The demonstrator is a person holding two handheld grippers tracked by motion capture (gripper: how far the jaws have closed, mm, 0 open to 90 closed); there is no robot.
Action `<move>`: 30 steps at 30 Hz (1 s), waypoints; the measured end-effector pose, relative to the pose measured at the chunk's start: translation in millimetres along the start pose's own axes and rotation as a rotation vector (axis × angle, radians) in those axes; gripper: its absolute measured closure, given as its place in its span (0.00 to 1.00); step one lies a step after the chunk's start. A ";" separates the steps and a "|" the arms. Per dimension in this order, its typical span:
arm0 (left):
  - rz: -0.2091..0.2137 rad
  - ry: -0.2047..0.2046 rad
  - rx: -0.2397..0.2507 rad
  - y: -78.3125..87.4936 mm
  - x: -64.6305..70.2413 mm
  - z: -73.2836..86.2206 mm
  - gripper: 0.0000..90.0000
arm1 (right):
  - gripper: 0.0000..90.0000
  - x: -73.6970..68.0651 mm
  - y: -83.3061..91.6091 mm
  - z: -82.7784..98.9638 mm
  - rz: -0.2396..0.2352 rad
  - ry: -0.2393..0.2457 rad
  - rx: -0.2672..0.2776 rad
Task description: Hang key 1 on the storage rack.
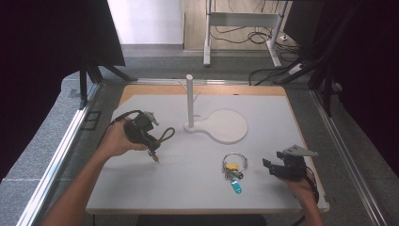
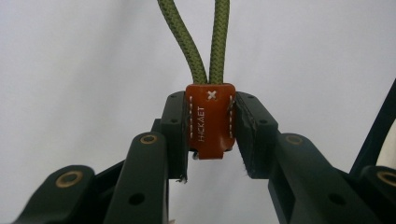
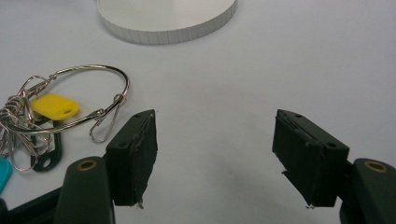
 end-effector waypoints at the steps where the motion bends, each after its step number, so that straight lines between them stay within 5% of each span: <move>1: 0.009 0.004 0.010 3.2 -0.4 -2.2 0.74 | 0.35 0.1 -0.2 0.0 0.000 0.002 0.000; 19: 0.030 0.004 0.067 28.7 -12.5 -20.7 0.74 | 0.35 3.0 -0.2 0.3 0.002 -0.006 0.003; 30: 0.022 0.007 0.060 32.5 -20.0 -25.6 0.74 | 0.35 3.6 -0.6 1.0 0.002 -0.010 -0.005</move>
Point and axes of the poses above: each handheld gripper's, and its own axes: y roughly backward along the jaws, z roughly out of its underside, x roughly to its right, the point moved 7 cm from there along -y, roughly forward along the jaws, and after that the axes turned 7 degrees about -y, right-handed, at the moved point
